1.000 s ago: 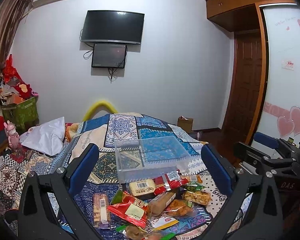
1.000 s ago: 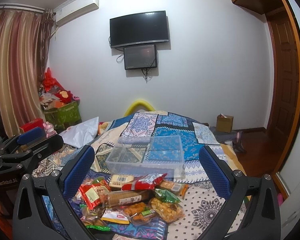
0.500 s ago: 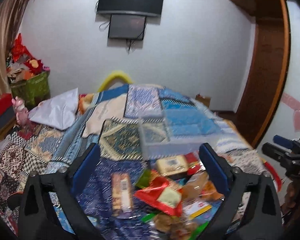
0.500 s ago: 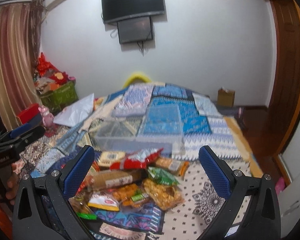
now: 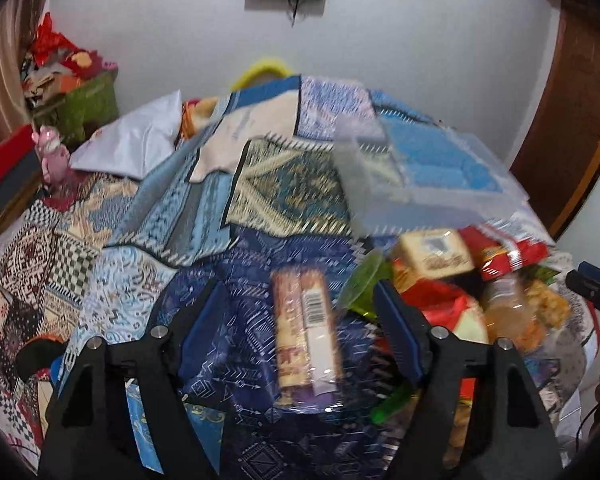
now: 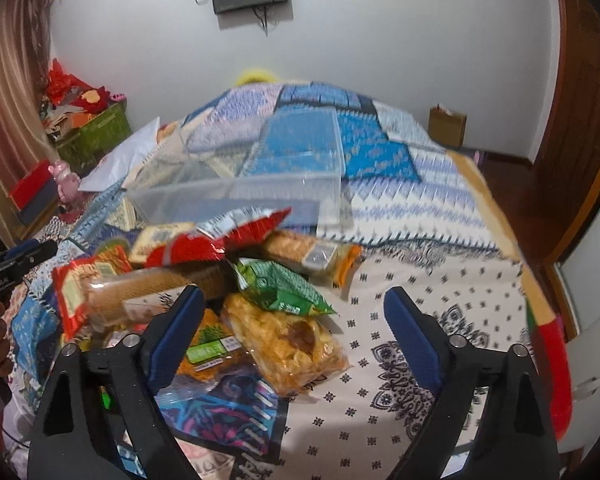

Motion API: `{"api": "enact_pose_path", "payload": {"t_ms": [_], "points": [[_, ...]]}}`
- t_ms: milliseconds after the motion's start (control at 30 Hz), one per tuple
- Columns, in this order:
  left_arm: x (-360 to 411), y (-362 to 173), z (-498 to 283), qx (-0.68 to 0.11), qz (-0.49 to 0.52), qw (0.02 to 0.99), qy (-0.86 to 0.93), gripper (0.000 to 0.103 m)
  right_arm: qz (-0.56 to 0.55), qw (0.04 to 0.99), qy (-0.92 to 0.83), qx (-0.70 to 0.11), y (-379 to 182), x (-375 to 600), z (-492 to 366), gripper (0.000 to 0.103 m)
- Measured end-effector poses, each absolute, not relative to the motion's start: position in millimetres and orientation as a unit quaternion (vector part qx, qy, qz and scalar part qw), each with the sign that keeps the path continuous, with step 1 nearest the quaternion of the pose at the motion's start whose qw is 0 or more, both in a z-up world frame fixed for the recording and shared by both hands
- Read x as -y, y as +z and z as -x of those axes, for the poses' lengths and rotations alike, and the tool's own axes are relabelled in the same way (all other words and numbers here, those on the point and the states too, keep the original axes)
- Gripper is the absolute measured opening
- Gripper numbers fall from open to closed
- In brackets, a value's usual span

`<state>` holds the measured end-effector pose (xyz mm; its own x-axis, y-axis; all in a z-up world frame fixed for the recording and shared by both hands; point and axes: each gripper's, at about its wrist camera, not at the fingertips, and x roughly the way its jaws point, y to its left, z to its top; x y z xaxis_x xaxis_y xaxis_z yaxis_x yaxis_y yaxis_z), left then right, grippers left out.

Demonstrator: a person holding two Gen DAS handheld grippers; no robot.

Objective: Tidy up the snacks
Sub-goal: 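Grasp the wrapped biscuit roll with the left gripper while the right gripper grasps the green candy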

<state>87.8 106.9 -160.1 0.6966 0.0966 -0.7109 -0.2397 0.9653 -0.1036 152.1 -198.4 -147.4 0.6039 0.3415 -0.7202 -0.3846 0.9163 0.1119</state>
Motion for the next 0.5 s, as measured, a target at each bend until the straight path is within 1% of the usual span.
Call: {"api": "enact_pose_path", "payload": {"t_ms": [400, 467, 500], "points": [[-118.4, -198.1, -114.6, -0.429, 0.115, 0.892, 0.085, 0.074, 0.020, 0.874, 0.219, -0.433, -174.5, 183.2, -174.9, 0.088], [-118.7, -204.9, -119.0, -0.438, 0.112, 0.888, 0.086, 0.073, 0.019, 0.872, 0.220, -0.437, -176.6, 183.8, -176.7, 0.083], [-119.4, -208.0, -120.5, -0.442, 0.113, 0.886, 0.085, 0.071, 0.015, 0.871, 0.222, -0.439, -177.1, 184.4, -177.5, 0.083]]}}
